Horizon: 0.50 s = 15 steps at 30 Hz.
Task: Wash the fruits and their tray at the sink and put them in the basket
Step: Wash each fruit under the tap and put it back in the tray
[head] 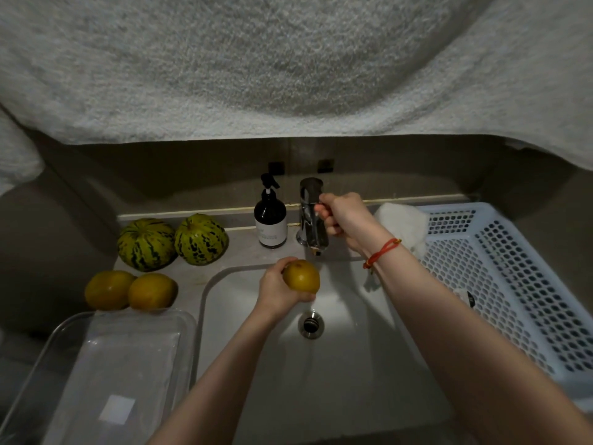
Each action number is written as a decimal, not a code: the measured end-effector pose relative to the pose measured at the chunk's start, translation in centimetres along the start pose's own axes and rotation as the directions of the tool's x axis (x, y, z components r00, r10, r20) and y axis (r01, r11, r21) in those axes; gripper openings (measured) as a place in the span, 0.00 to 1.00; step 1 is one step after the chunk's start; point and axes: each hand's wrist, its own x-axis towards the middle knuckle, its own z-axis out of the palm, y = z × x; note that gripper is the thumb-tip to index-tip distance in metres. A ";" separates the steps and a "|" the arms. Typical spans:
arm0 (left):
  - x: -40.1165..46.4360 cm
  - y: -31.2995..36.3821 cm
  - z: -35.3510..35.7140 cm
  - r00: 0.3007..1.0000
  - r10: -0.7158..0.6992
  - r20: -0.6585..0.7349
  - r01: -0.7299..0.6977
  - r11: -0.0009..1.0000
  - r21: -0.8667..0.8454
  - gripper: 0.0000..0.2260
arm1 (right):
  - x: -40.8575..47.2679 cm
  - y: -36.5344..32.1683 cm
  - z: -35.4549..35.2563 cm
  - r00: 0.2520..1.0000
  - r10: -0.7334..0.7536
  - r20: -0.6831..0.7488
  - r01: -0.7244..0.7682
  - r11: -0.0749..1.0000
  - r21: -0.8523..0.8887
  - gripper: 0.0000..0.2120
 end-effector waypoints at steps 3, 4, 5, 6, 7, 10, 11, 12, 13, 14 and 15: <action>0.1 0.1 0.1 1.000 0.005 -0.005 -0.005 1.000 -0.021 0.34 | 0.2 0.0 0.0 1.000 -0.004 0.002 0.003 1.000 0.017 0.14; 0.1 0.1 0.1 1.000 0.003 -0.003 -0.003 1.000 -0.026 0.34 | 0.3 0.0 0.0 1.000 -0.006 0.002 0.006 1.000 0.022 0.15; 0.2 0.2 0.1 1.000 0.001 0.001 0.000 1.000 -0.031 0.34 | 0.4 0.0 0.0 1.000 -0.008 0.003 0.008 1.000 0.028 0.15; 0.2 0.2 0.2 1.000 -0.002 0.003 0.002 0.999 -0.037 0.34 | 0.5 0.0 0.0 1.000 -0.011 0.004 0.011 0.999 0.034 0.15; 0.2 0.2 0.2 1.000 -0.004 0.004 0.004 0.999 -0.044 0.34 | 0.6 0.0 0.1 1.000 -0.014 0.005 0.013 0.999 0.040 0.15; 0.3 0.4 0.3 1.000 -0.012 0.008 0.013 0.998 -0.063 0.35 | 0.8 0.0 0.0 1.000 -0.019 0.007 0.019 0.998 0.052 0.15; 0.3 0.4 0.3 1.000 -0.019 0.012 0.020 0.997 -0.073 0.34 | 0.9 0.0 0.0 1.000 -0.022 0.009 0.022 0.998 0.051 0.15; 0.3 0.4 0.4 1.000 -0.024 0.017 0.026 0.996 -0.083 0.34 | 0.9 0.1 0.0 1.000 -0.024 0.012 0.024 0.998 0.051 0.15; 0.2 0.5 0.4 0.999 -0.027 0.021 0.029 0.995 -0.092 0.34 | 0.9 0.1 0.0 0.999 -0.028 0.017 0.027 0.998 0.051 0.15; 0.2 0.4 0.5 0.999 -0.028 0.024 0.031 0.994 -0.103 0.34 | 0.9 0.2 0.0 0.999 -0.034 0.019 0.034 0.998 0.045 0.16; 0.2 0.4 0.7 0.999 -0.030 0.026 0.033 0.992 -0.119 0.34 | 1.0 0.2 -0.1 0.999 -0.048 0.014 0.048 0.999 0.027 0.16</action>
